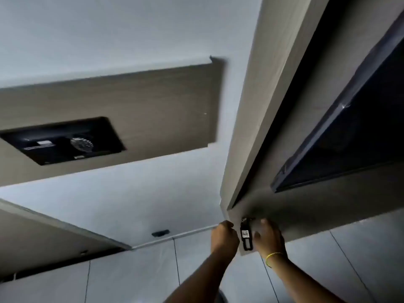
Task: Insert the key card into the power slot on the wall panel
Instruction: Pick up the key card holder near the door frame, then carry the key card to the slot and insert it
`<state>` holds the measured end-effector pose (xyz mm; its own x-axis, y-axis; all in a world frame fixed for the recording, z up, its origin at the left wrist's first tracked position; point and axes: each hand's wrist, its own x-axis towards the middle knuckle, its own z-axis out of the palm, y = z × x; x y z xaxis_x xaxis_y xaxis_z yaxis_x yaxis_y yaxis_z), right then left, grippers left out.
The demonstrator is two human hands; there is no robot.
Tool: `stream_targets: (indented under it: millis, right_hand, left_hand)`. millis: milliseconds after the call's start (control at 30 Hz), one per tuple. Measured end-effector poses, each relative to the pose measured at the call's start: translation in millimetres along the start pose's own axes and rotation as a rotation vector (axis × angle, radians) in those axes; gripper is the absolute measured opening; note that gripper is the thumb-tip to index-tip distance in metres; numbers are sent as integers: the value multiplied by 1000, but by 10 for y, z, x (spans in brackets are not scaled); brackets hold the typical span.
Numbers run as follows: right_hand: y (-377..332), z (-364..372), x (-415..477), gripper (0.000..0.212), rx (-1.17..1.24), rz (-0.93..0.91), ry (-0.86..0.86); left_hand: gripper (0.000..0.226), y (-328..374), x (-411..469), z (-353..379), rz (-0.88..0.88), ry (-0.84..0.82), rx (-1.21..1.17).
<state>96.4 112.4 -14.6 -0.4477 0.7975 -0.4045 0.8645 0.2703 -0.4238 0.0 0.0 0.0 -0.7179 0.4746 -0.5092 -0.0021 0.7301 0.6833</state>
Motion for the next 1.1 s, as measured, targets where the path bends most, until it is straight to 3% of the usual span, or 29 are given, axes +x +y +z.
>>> stream_targets:
  millis: [133,367,567,700,900,1100]
  right_hand:
    - [20,231,56,15,132,130,19]
    - [46,501,182,21,337,249,-8]
    - [118,603,255,23,561,334,-90]
    - [-19,578,85,17,733,360,-220]
    - [-716,279,-417,14,910,145,-303]
    - [-1945,-307,-1128,16,951,-231,-340]
  left_hand:
    - [30,18,149,260,-75,-39,-28]
    - [28,-69,343,493,-191,-12,-16]
    - [20,-264,340,401,-323,-8,-351]
    - [13,-454,253,40,-314,-22,-494]
    - [14,-487,-90,-1021,-149,-113,-607]
    - [14,-228,-690,-2451,84,-40,-694]
